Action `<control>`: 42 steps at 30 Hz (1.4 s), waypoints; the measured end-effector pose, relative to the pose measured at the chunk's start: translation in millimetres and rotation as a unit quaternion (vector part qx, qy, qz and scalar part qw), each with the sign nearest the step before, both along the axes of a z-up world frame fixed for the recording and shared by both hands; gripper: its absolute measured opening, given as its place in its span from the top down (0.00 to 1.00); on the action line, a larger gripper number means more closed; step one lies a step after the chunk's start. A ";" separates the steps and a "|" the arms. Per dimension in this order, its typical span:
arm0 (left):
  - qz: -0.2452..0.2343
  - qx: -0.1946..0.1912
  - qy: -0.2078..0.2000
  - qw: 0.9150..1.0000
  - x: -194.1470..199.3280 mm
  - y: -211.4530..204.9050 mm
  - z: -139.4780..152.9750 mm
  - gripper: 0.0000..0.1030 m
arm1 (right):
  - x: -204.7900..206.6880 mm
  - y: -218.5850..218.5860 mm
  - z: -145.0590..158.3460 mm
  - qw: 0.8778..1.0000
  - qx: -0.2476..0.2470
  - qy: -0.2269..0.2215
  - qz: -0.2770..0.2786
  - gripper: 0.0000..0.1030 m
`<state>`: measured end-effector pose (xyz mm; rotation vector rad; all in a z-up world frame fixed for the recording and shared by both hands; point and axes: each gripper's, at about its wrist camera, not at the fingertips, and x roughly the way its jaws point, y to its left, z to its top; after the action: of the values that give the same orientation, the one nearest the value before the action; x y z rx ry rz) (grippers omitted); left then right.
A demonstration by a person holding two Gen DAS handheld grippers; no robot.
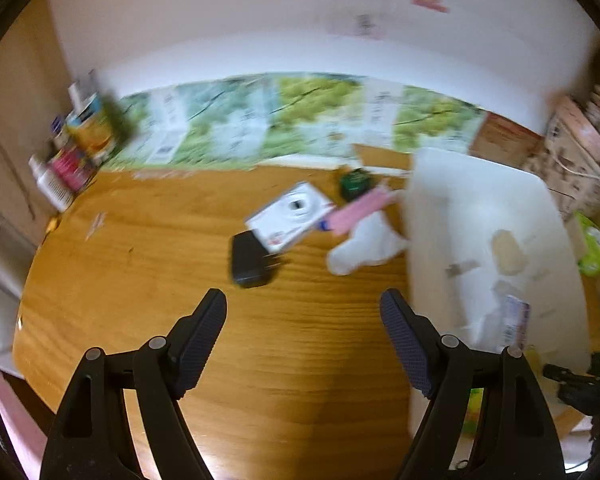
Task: Organize rigid objects
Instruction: 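Withdraw the left tool and move it to the black charger, then close the left tool on the black charger and lift it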
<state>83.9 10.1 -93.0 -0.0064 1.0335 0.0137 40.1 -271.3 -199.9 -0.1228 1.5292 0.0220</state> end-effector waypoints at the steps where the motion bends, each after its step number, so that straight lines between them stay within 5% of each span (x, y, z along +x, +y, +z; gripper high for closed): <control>1: 0.007 -0.002 0.004 1.000 -0.1 8.0 -3.6 0.21 | -0.1 -0.5 1.3 1.000 0.000 0.000 -0.005 0.81; 12: 0.051 -0.053 0.079 0.994 17.5 68.6 -51.0 0.21 | 10.7 -11.2 -2.2 0.999 -0.001 0.025 -0.045 0.81; 29: 0.034 -0.151 0.163 0.974 83.1 72.1 -108.7 0.21 | 26.7 0.4 -8.7 0.993 -0.039 0.045 -0.106 0.81; 35: 0.034 -0.140 0.140 0.980 93.5 67.2 -110.1 0.19 | 30.7 2.2 -11.4 0.990 -0.050 0.052 -0.118 0.81; 42: 0.068 -0.078 0.124 0.987 98.3 66.9 -114.2 0.20 | 32.7 4.1 -18.0 0.989 -0.060 0.062 -0.120 0.80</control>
<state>182.2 77.0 -207.2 -0.2235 1.2790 0.0589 72.8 -267.1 -218.0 -0.0331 1.6615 -0.2585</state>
